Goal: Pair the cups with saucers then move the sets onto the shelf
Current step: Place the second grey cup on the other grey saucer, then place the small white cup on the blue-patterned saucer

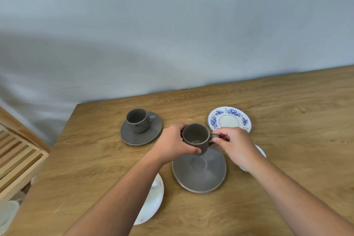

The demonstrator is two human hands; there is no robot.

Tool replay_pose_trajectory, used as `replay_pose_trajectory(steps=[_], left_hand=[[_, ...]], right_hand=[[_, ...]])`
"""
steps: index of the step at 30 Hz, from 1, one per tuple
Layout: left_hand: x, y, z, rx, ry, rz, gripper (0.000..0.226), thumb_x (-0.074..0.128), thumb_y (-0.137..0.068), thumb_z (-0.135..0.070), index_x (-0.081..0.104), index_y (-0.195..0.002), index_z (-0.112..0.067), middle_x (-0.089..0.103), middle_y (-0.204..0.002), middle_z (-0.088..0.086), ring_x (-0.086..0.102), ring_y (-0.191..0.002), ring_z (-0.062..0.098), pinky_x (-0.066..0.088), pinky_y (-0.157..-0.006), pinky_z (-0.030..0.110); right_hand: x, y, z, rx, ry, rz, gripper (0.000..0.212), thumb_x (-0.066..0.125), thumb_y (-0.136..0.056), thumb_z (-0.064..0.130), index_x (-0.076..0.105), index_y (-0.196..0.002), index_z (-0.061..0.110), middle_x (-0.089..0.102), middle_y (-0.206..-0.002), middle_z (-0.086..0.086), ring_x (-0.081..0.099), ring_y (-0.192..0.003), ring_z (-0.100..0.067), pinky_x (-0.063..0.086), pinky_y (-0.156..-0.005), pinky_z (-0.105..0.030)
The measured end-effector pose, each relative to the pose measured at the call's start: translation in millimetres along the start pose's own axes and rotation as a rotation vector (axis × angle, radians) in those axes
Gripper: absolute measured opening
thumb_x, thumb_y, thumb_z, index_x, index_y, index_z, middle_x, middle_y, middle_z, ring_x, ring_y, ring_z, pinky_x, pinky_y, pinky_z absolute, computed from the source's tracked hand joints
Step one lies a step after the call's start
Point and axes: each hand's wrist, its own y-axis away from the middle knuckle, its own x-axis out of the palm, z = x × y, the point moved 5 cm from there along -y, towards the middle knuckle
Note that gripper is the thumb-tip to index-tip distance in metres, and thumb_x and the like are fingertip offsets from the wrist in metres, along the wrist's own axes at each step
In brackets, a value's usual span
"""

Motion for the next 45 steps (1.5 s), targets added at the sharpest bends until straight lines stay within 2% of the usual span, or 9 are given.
replay_pose_trajectory(steps=[7, 14, 26, 31, 34, 36, 39, 42, 45], left_hand=[[22.5, 19.2, 11.3, -0.053, -0.048, 0.015, 0.068, 0.091, -0.051, -0.026, 0.062, -0.112, -0.023, 0.071, -0.104, -0.008, 0.064, -0.097, 0.008, 0.051, -0.085, 0.023], [29.6, 28.0, 17.1, -0.064, -0.08, -0.015, 0.069, 0.09, -0.051, -0.029, 0.06, -0.113, -0.022, 0.07, -0.106, -0.007, 0.063, -0.101, 0.01, 0.051, -0.088, 0.027], [31.1, 38.0, 14.3, -0.054, -0.063, -0.02, 0.069, 0.088, -0.057, -0.021, 0.059, -0.12, -0.022, 0.068, -0.113, -0.005, 0.062, -0.106, 0.01, 0.048, -0.091, 0.023], [30.3, 40.2, 15.8, -0.074, -0.049, -0.002, 0.069, 0.087, -0.06, -0.019, 0.057, -0.122, -0.022, 0.067, -0.115, -0.005, 0.058, -0.105, 0.007, 0.045, -0.088, 0.02], [30.2, 39.3, 16.8, -0.085, -0.079, 0.023, 0.074, 0.087, -0.061, -0.021, 0.053, -0.127, -0.023, 0.064, -0.12, -0.004, 0.058, -0.115, 0.012, 0.045, -0.092, 0.022], [29.7, 39.3, 15.3, -0.093, -0.12, 0.052, 0.089, 0.087, -0.062, -0.025, 0.042, -0.139, -0.021, 0.057, -0.133, -0.002, 0.051, -0.126, 0.015, 0.04, -0.097, 0.022], [25.8, 41.7, 0.9, -0.009, -0.211, -0.007, 0.105, 0.085, -0.063, -0.032, 0.025, -0.149, -0.021, 0.04, -0.148, -0.001, 0.036, -0.137, 0.014, 0.027, -0.107, 0.021], [32.1, 50.6, -30.2, 0.2, -0.251, -0.155, 0.09, 0.081, -0.068, -0.032, 0.033, -0.144, -0.023, 0.043, -0.141, -0.005, 0.039, -0.133, 0.01, 0.024, -0.104, 0.013], [62.7, 59.1, -50.8, 0.302, -0.187, -0.109, 0.075, 0.077, -0.073, -0.029, 0.042, -0.139, -0.022, 0.051, -0.132, -0.006, 0.047, -0.122, 0.005, 0.032, -0.103, 0.014]], right_hand=[[7.3, 25.9, -8.6, 0.032, 0.101, 0.048, 0.014, 0.065, -0.083, 0.01, 0.075, -0.088, 0.017, 0.076, -0.083, -0.001, 0.068, -0.084, -0.018, 0.053, -0.085, -0.035], [14.1, 30.1, -10.4, 0.031, 0.201, 0.06, 0.016, 0.061, -0.085, 0.012, 0.074, -0.093, 0.017, 0.075, -0.086, -0.003, 0.064, -0.08, -0.016, 0.045, -0.073, -0.024], [12.3, 31.0, -9.0, 0.022, 0.254, 0.071, 0.019, 0.059, -0.087, 0.011, 0.074, -0.097, 0.016, 0.075, -0.093, -0.002, 0.066, -0.087, -0.018, 0.05, -0.083, -0.03], [12.6, 30.5, -6.5, 0.02, 0.282, 0.069, 0.021, 0.058, -0.088, 0.012, 0.072, -0.103, 0.016, 0.074, -0.099, -0.002, 0.065, -0.09, -0.017, 0.048, -0.081, -0.026], [7.8, 33.9, -7.3, 0.038, 0.297, 0.067, 0.031, 0.06, -0.087, 0.013, 0.066, -0.117, 0.016, 0.072, -0.109, -0.003, 0.065, -0.097, -0.016, 0.048, -0.088, -0.026], [-2.5, 36.0, -8.5, 0.03, 0.263, 0.025, 0.035, 0.063, -0.085, 0.012, 0.064, -0.12, 0.016, 0.07, -0.113, 0.0, 0.065, -0.093, -0.012, 0.045, -0.084, -0.019], [-35.0, 41.4, -13.0, -0.007, 0.183, -0.125, 0.029, 0.063, -0.084, 0.007, 0.068, -0.112, 0.014, 0.071, -0.106, 0.001, 0.062, -0.082, -0.008, 0.039, -0.07, -0.005], [-72.3, 49.7, -30.8, 0.005, 0.099, -0.27, 0.026, 0.061, -0.083, 0.001, 0.07, -0.105, 0.012, 0.073, -0.102, -0.002, 0.064, -0.085, -0.012, 0.043, -0.078, -0.015], [-85.9, 52.1, -54.1, 0.056, 0.016, -0.26, 0.03, 0.061, -0.083, 0.0, 0.068, -0.106, 0.018, 0.071, -0.105, -0.001, 0.064, -0.091, -0.012, 0.045, -0.081, -0.019]])
